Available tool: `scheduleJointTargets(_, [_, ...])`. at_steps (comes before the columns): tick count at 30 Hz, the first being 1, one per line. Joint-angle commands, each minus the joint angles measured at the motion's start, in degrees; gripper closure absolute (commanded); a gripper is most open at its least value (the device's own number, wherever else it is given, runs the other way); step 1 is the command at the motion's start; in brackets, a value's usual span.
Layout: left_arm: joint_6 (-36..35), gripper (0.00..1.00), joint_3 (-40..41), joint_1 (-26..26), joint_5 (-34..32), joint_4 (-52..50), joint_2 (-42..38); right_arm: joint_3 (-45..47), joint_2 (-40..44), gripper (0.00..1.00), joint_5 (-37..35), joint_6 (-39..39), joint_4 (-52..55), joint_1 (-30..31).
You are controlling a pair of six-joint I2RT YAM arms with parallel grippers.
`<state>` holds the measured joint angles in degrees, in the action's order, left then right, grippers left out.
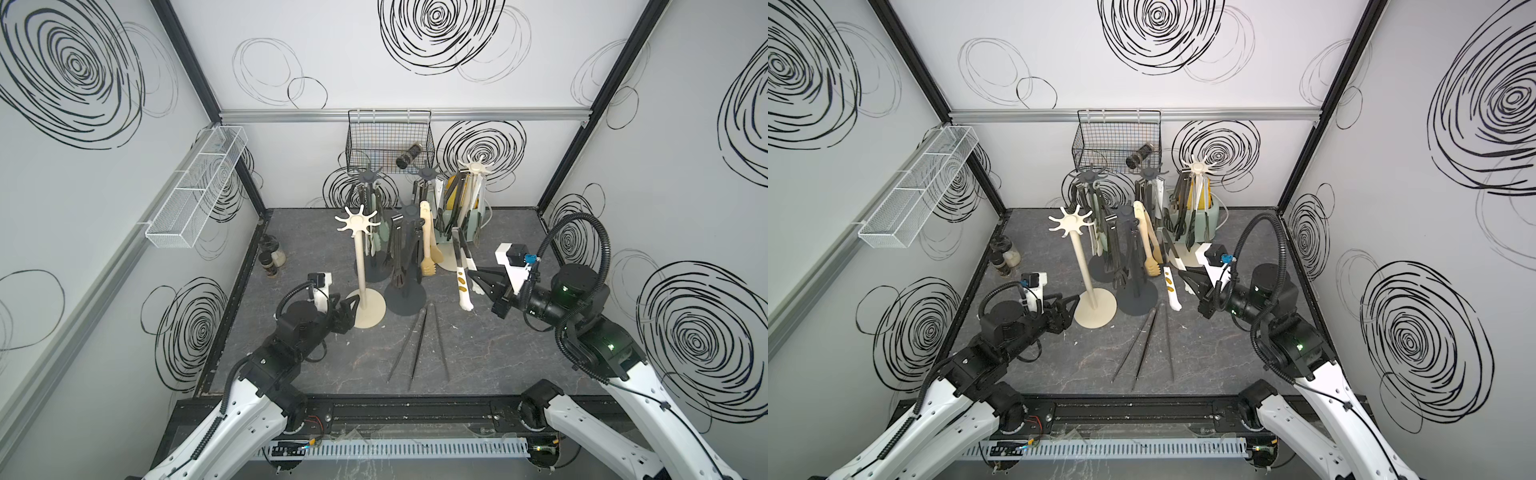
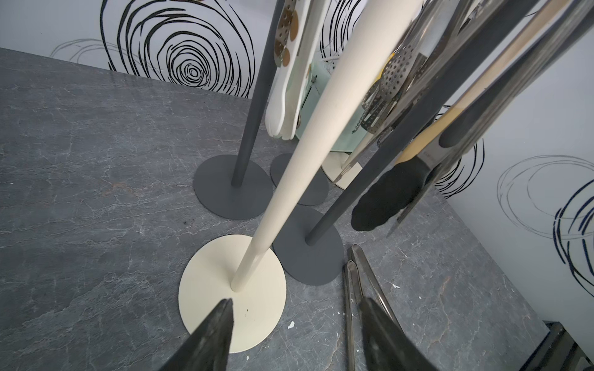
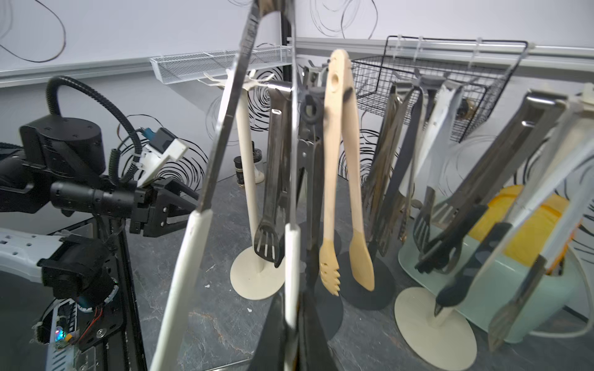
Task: Hang food tongs on kitchen utensil racks
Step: Pick up the food tongs from the center of the board, then hang the food tongs on the rack.
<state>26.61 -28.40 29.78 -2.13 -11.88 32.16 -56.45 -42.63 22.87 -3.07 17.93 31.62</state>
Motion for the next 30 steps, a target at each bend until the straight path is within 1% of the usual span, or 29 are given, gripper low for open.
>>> scheduleJointTargets(1, [0.52,0.34,0.48,-0.68,1.57,2.87,0.18,-2.66,-3.17,1.0,1.71,-1.68,-5.87,2.93])
scheduleJointTargets(6, [0.53,0.34,0.46,-0.86,2.35,3.08,0.36,-4.01,-9.22,1.0,-3.46,-1.28,-9.71,9.6])
scheduleJointTargets(13, [0.53,0.35,0.76,-1.13,3.6,3.74,0.62,-6.6,-17.03,1.0,-8.52,3.73,-14.31,15.76])
scheduleJointTargets(21, [0.98,0.35,1.59,-1.44,4.83,4.9,1.03,-7.69,-21.45,1.0,-11.16,4.99,-17.26,19.11])
scheduleJointTargets(28, [1.22,0.35,1.86,-1.65,5.29,5.2,1.15,-8.16,-23.64,1.0,-17.03,5.04,-18.67,21.45])
scheduleJointTargets(30, [1.18,0.35,1.86,-1.66,5.38,5.22,1.15,-8.15,-23.98,1.0,-17.41,5.68,-19.2,21.62])
